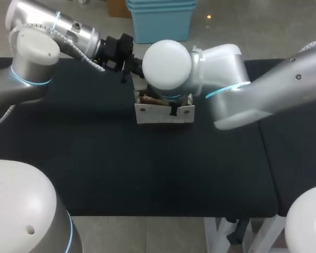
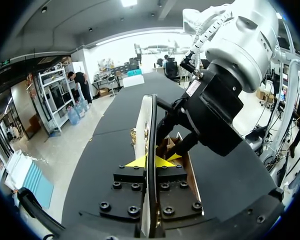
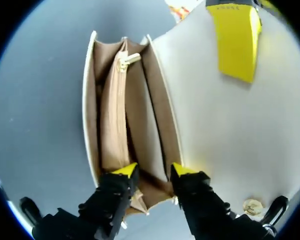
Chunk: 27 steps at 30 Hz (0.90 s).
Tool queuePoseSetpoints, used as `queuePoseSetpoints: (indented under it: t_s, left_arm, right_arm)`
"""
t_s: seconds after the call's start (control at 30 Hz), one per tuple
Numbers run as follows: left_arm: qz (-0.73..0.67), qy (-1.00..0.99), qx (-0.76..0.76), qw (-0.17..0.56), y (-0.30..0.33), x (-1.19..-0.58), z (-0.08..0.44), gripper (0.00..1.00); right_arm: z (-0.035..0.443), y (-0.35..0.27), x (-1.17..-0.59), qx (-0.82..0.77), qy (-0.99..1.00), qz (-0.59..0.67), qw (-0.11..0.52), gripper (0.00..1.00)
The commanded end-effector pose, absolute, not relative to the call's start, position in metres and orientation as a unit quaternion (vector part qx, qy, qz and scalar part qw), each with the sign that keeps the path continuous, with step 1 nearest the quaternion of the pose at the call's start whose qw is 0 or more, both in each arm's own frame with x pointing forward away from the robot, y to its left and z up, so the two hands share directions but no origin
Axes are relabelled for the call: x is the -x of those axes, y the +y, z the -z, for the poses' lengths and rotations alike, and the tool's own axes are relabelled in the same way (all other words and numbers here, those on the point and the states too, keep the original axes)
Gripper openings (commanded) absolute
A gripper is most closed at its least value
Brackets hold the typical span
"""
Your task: Pick up the bag, open it, inspect its contents, close it, and place it on the opposite side
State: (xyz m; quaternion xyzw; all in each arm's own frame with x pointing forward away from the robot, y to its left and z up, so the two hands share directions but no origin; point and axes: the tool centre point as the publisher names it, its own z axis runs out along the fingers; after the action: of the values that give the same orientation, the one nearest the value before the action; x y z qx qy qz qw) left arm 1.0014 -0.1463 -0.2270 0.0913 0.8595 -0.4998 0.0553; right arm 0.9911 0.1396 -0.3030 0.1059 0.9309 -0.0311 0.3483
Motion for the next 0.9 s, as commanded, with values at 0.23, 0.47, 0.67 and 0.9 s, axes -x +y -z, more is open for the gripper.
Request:
queuePoseSetpoints:
  t_s: [0.23,0.47,0.67,0.9]
  left_arm:
    - [0.494,0.862,-0.087,0.065,-0.147,-1.003,0.222,0.0]
    - [0.49,0.864,-0.084,0.073,-0.148,-1.003,0.215,0.0]
    - [0.495,0.866,-0.06,0.037,-0.149,-1.001,0.218,0.0]
    - [0.483,0.874,-0.05,0.035,-0.153,-1.013,0.243,0.0]
  right_arm:
    - [0.245,0.132,-0.97,-0.109,0.899,0.01,0.423,0.38]
    - [0.213,0.131,-0.955,-0.106,0.877,0.0,0.468,0.3]
    - [0.199,0.13,-0.941,-0.106,0.866,-0.005,0.488,0.0]
    - [0.202,0.129,-0.927,-0.103,0.862,-0.006,0.496,0.0]
